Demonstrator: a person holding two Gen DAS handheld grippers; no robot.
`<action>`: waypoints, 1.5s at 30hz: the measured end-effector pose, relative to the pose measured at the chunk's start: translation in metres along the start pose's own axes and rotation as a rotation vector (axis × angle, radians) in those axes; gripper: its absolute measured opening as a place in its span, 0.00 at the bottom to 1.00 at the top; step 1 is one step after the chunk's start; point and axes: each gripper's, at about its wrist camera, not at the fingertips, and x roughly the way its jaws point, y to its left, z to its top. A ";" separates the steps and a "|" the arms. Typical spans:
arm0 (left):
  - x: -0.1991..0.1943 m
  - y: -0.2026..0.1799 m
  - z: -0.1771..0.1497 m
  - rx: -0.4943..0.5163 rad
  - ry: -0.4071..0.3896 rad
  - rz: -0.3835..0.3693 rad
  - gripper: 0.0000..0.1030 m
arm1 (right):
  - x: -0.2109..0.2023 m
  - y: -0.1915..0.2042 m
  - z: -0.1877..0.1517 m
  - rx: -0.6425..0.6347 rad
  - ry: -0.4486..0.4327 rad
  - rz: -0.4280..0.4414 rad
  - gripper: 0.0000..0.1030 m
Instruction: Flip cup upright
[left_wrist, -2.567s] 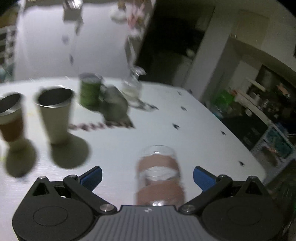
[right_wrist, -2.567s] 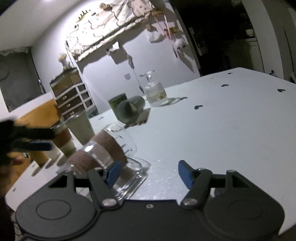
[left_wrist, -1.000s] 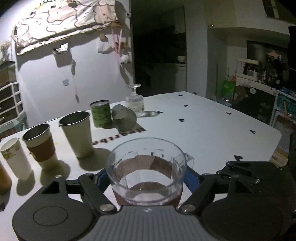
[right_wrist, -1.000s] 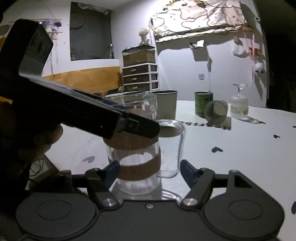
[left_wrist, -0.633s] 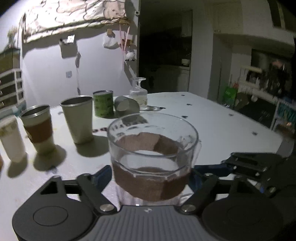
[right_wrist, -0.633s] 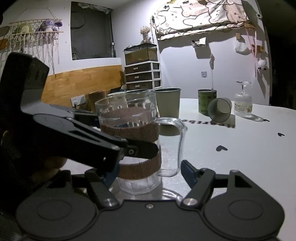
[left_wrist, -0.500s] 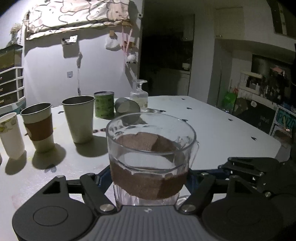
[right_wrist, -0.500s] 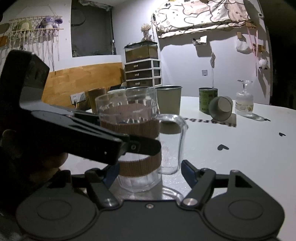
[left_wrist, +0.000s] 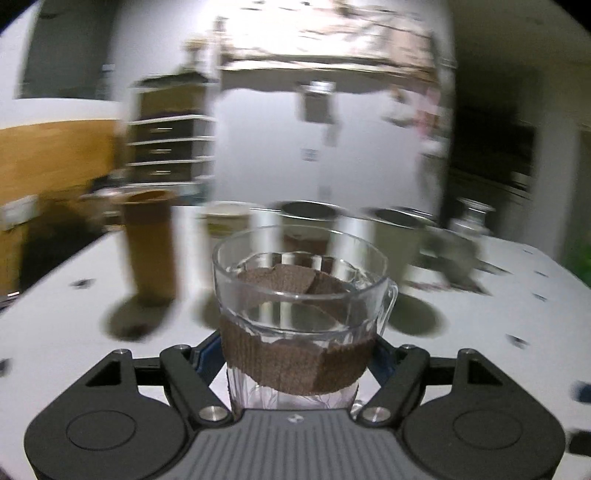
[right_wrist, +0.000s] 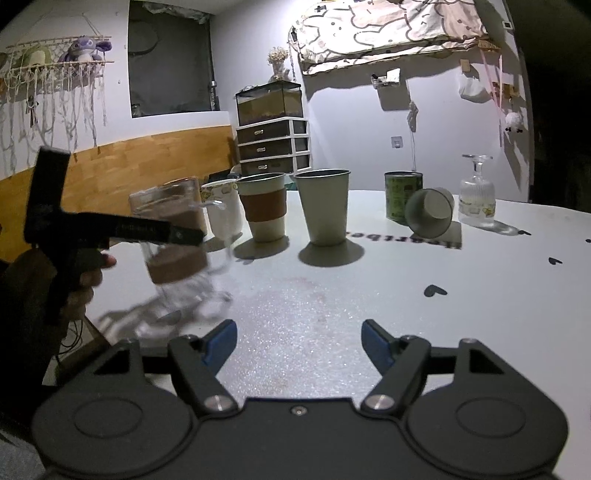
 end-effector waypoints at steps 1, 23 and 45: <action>0.004 0.011 0.003 -0.021 -0.005 0.055 0.75 | 0.001 0.000 0.000 0.001 0.000 0.000 0.73; 0.003 0.077 0.033 -0.189 -0.039 0.343 0.98 | 0.022 -0.001 0.036 0.036 -0.034 0.002 0.75; -0.067 -0.026 0.002 -0.046 0.040 0.203 1.00 | 0.034 0.018 0.071 0.021 -0.060 -0.131 0.98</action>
